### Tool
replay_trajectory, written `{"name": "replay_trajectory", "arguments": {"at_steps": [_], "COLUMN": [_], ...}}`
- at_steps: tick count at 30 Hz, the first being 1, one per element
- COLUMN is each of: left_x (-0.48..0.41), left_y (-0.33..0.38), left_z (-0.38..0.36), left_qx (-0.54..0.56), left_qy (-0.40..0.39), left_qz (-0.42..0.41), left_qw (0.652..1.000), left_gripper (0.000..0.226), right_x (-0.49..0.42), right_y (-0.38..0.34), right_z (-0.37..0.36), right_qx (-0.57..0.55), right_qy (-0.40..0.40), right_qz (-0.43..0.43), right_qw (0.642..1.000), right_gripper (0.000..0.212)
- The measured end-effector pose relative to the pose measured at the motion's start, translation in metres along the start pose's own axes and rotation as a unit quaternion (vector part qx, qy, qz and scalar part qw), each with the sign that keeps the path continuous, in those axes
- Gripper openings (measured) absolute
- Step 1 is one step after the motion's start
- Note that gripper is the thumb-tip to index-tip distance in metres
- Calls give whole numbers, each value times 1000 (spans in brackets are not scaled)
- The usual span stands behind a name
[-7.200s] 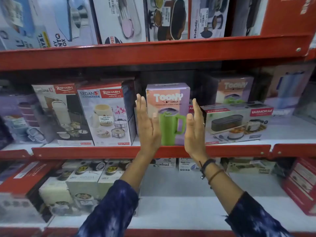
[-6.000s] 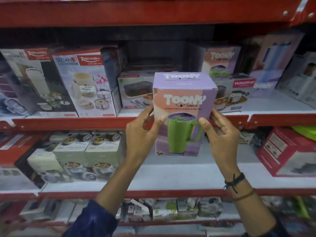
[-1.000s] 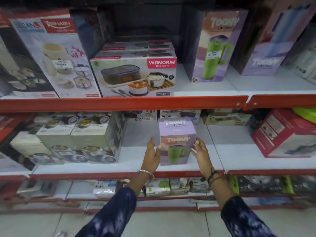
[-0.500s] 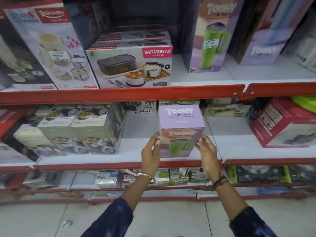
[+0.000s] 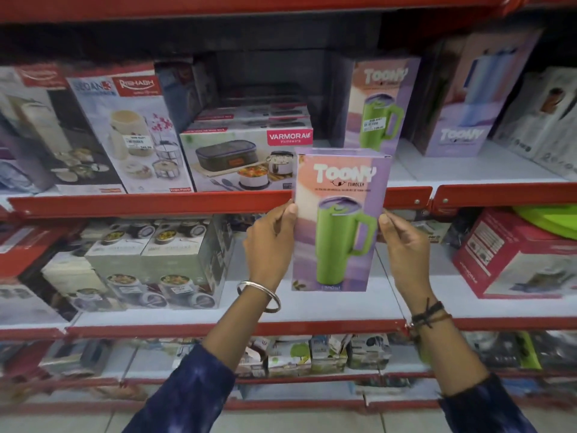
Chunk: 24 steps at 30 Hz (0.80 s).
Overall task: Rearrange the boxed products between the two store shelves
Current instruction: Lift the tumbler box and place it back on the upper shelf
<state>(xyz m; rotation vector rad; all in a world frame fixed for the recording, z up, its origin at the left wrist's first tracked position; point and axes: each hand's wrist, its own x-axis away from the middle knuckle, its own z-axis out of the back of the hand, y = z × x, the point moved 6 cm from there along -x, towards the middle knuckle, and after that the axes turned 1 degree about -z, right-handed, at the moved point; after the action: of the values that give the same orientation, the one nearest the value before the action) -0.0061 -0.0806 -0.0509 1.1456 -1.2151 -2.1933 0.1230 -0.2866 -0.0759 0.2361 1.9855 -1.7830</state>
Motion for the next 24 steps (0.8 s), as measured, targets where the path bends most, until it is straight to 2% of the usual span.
{"name": "replay_trajectory", "arguments": {"at_steps": [2,11,15,18,24], "left_x": [-6,-6,-10,-16,-47], "left_y": [0,-2,18,48,93], "left_z": [1,-6,-7,-8,-31], "left_qx": [-18,-28,-25,-25,84], "left_qy": [-2,-33,-39,-29,-68], "left_qz": [-4,-3,-22,-47,-108], "left_qw": [1000,999,999,998,988], "left_gripper": [43,59,60,46,53], "right_x": [-1,1,-7,-20,-71], "right_y": [-2,-8,-30,-54,-100], "right_z": [1,10,16,18,28], "right_qx": [1,34,44,43,84], "right_qy": [4,0,7,-19,-20], "right_qz": [11,8,25,52,143], "right_qw": [1000,999,999,998,986], "right_gripper": [23,18,23,29,46]}}
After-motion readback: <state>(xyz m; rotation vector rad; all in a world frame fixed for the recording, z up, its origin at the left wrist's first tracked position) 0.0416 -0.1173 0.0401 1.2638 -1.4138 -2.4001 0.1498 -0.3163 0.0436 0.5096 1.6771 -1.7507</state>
